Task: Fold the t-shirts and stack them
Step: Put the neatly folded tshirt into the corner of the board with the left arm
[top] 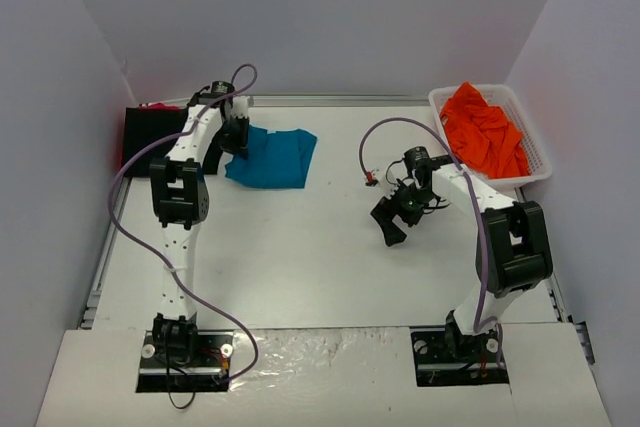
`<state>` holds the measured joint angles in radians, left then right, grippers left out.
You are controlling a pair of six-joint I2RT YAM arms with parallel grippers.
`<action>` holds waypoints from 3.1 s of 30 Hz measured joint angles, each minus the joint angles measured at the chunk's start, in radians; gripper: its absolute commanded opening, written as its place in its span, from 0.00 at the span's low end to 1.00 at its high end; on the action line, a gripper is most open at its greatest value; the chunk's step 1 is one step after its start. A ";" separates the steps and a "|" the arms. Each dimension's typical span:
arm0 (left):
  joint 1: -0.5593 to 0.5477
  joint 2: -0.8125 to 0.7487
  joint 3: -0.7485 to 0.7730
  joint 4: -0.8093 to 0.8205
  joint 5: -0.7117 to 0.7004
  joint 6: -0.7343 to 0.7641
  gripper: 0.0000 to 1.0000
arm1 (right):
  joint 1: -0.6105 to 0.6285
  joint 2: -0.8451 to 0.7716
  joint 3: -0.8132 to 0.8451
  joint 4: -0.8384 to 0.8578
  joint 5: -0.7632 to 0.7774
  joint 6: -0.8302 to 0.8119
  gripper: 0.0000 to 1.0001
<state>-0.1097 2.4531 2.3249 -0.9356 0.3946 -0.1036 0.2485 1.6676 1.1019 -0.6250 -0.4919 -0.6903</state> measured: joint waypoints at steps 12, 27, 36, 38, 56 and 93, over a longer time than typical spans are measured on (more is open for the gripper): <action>0.028 0.021 0.062 -0.085 -0.399 0.172 0.02 | -0.005 0.050 -0.008 0.002 -0.014 -0.011 1.00; 0.082 -0.065 0.191 -0.125 -0.283 0.093 0.02 | -0.005 0.074 -0.013 0.004 0.002 -0.011 1.00; 0.138 -0.068 0.225 -0.126 -0.287 0.092 0.02 | -0.005 0.098 -0.013 0.007 0.015 -0.010 1.00; 0.154 -0.068 0.233 -0.126 -0.303 0.098 0.02 | -0.005 0.098 -0.013 0.007 0.017 -0.010 1.00; 0.167 -0.068 0.305 -0.103 -0.400 0.183 0.02 | 0.002 0.114 0.000 0.000 0.033 -0.003 1.00; 0.269 -0.084 0.195 0.064 -0.488 0.318 0.32 | 0.002 0.150 0.037 -0.031 0.039 0.020 1.00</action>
<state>0.1596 2.3692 2.5198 -0.8719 -0.0929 0.2146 0.2504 1.8179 1.1393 -0.6559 -0.4526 -0.6701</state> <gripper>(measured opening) 0.281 0.999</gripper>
